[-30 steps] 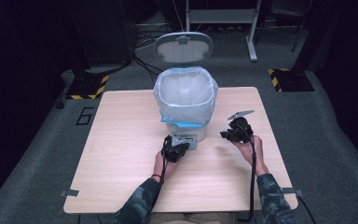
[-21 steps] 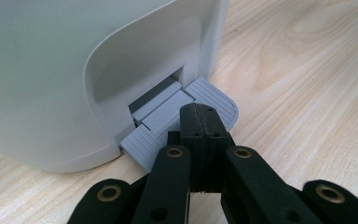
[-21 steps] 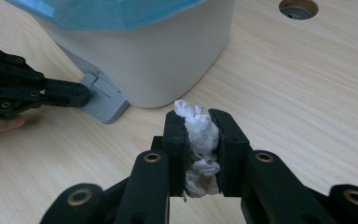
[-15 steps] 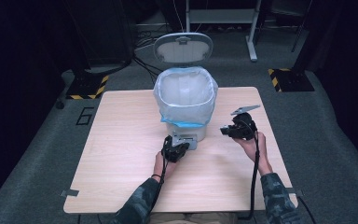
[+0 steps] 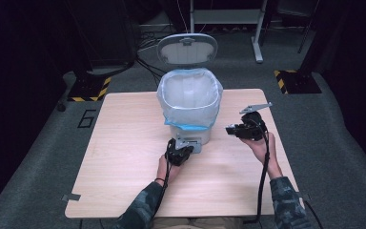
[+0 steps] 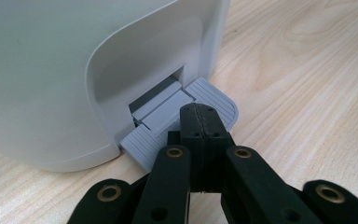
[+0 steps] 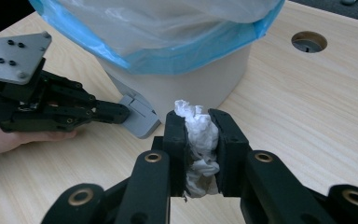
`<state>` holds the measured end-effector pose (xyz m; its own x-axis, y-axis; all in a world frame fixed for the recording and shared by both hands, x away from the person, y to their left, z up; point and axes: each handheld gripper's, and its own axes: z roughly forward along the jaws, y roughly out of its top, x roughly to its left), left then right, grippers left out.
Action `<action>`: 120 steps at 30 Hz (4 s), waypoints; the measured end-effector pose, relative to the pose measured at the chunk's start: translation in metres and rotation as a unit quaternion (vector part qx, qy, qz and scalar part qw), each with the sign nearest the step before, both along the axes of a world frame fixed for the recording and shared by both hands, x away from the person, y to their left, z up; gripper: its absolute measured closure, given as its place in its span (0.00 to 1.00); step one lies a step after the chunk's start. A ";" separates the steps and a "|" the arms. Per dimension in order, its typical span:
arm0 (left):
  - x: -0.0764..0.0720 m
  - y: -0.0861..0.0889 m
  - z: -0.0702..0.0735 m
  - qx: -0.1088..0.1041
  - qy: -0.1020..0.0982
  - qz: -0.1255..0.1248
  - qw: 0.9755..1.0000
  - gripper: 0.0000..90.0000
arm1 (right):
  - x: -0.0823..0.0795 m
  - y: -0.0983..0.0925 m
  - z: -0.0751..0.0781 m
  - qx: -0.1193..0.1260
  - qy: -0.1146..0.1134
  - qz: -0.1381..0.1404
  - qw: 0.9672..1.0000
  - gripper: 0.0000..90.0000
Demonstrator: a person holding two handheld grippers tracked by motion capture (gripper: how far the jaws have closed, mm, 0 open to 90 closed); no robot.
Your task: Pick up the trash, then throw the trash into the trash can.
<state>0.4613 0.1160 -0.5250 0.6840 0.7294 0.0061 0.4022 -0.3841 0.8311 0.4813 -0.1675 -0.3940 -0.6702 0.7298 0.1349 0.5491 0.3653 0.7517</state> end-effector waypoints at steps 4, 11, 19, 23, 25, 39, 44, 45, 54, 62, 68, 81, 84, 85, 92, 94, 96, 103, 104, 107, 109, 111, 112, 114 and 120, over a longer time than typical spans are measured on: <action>0.000 0.000 0.000 0.000 0.000 0.000 1.000 1.00 | 0.001 0.003 0.008 -0.009 0.004 0.003 1.000 0.86; 0.001 0.001 0.000 -0.002 0.004 -0.001 1.000 1.00 | 0.002 0.006 0.021 -0.014 -0.002 0.005 1.000 0.86; 0.002 0.002 0.000 -0.009 0.008 0.000 1.000 1.00 | 0.000 0.012 0.050 -0.025 -0.025 0.005 0.999 0.87; 0.001 0.002 0.000 -0.007 0.005 -0.001 1.000 1.00 | 0.001 0.011 0.055 -0.026 -0.027 0.006 0.999 0.87; 0.002 0.002 0.000 -0.009 0.008 0.000 1.000 1.00 | 0.001 0.010 0.058 -0.021 -0.027 0.005 0.999 0.87; 0.002 0.003 0.000 -0.012 0.010 0.000 1.000 1.00 | 0.001 0.008 0.088 -0.004 -0.048 0.012 0.999 0.88; 0.003 0.003 0.000 -0.016 0.014 0.000 1.000 1.00 | 0.001 0.010 0.099 -0.006 -0.055 0.012 0.998 0.88; 0.003 0.003 0.000 -0.017 0.015 0.000 1.000 1.00 | 0.001 0.010 0.099 -0.006 -0.055 0.012 0.998 0.88; 0.002 0.002 0.000 -0.018 0.011 0.003 1.000 1.00 | 0.001 0.014 0.117 -0.009 -0.066 0.015 0.998 0.89; 0.003 0.003 0.000 -0.020 0.013 0.001 1.000 1.00 | 0.005 0.018 0.126 0.000 -0.065 0.020 0.998 0.89; 0.003 0.003 0.000 -0.020 0.014 0.001 1.000 1.00 | 0.010 0.022 0.137 -0.001 -0.068 0.022 0.997 0.89; 0.003 0.004 0.000 -0.023 0.019 0.001 1.000 1.00 | 0.015 0.039 0.158 -0.013 -0.086 0.030 0.996 0.89; 0.004 0.004 0.000 -0.026 0.020 0.000 0.999 1.00 | 0.018 0.044 0.161 -0.018 -0.087 0.033 0.996 0.89; 0.004 0.004 0.000 -0.028 0.020 0.000 0.999 1.00 | 0.019 0.046 0.161 -0.018 -0.087 0.032 0.996 0.89; 0.004 0.004 0.000 -0.029 0.022 0.001 0.999 1.00 | 0.027 0.060 0.163 -0.032 -0.079 0.035 0.996 0.89; 0.004 0.004 0.000 -0.028 0.020 0.001 0.999 1.00 | 0.029 0.061 0.164 -0.033 -0.080 0.036 0.996 0.89; 0.004 0.004 0.000 -0.028 0.020 0.000 0.999 1.00 | 0.031 0.065 0.164 -0.038 -0.077 0.036 0.996 0.89; 0.004 0.004 0.000 -0.027 0.022 -0.001 0.999 1.00 | 0.040 0.075 0.165 -0.050 -0.077 0.040 0.995 0.89; 0.004 0.004 0.000 -0.028 0.023 0.000 0.999 1.00 | 0.042 0.078 0.166 -0.053 -0.075 0.039 0.995 0.89; 0.004 0.005 0.000 -0.027 0.023 -0.001 0.999 1.00 | 0.045 0.083 0.167 -0.059 -0.067 0.039 0.995 0.89; 0.004 0.005 0.000 -0.028 0.023 0.000 0.999 1.00 | 0.046 0.084 0.167 -0.060 -0.067 0.041 0.995 0.89; 0.004 0.005 0.000 -0.028 0.024 0.000 0.999 1.00 | 0.049 0.088 0.167 -0.065 -0.066 0.044 0.995 0.89; 0.004 0.005 0.000 -0.028 0.024 0.000 0.999 1.00 | 0.050 0.090 0.167 -0.067 -0.064 0.044 0.995 0.89; 0.004 0.005 0.000 -0.027 0.025 -0.001 0.999 1.00 | 0.051 0.095 0.167 -0.072 -0.059 0.042 0.995 0.89; 0.005 0.005 0.000 -0.029 0.027 -0.002 0.999 1.00 | 0.057 0.106 0.168 -0.089 -0.054 0.050 0.993 0.89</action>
<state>0.4659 0.1214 -0.5248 0.6847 0.7252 -0.0723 0.4451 -0.3375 0.8294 0.5380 -0.0618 -0.2255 -0.7436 0.6653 -0.0666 0.4238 0.5460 0.7227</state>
